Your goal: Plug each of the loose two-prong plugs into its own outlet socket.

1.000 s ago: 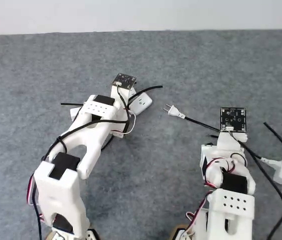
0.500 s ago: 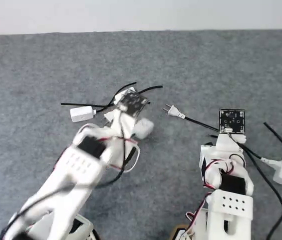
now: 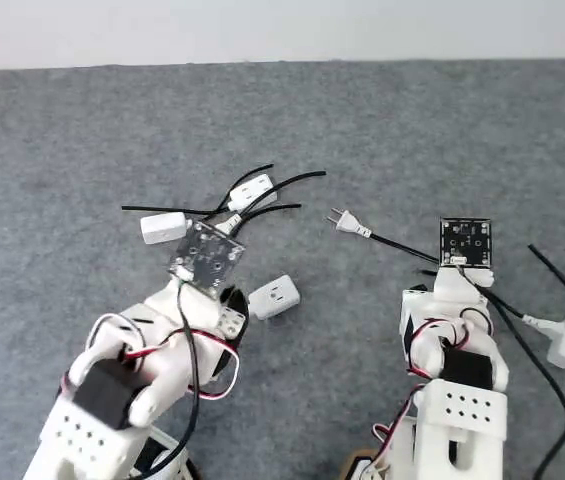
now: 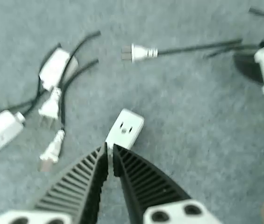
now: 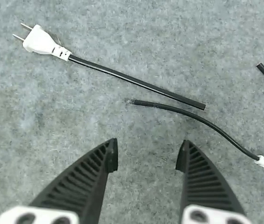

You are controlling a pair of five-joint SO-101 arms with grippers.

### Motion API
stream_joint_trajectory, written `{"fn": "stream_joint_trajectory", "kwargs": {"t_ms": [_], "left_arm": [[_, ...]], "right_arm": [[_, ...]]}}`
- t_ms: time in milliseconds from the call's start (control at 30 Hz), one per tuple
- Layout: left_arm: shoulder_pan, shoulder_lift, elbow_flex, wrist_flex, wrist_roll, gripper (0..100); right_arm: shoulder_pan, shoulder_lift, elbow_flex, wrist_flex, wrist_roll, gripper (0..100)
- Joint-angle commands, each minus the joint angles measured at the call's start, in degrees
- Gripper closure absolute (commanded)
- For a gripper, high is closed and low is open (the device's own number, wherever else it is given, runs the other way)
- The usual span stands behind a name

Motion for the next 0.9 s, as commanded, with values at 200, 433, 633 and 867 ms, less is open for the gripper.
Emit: {"fn": "stream_joint_trajectory", "kwargs": {"t_ms": [200,433,633,867], "left_arm": [[-9.23,13.10,13.67,-18.29,-2.11,92],[-10.37,27.60,13.14,-25.85,-8.35,78],[-10.29,40.00,5.05,-26.55,-14.24,83],[-5.19,49.05,-1.19,-26.55,-16.97,85]], "right_arm": [[0.31,-0.84,-0.62,-0.84,0.18,79.0],[0.31,-0.84,-0.62,-0.84,0.18,79.0],[0.22,-0.48,-0.62,-1.19,0.18,79.0],[-1.10,-0.40,-0.53,-1.10,2.29,79.0]]}}
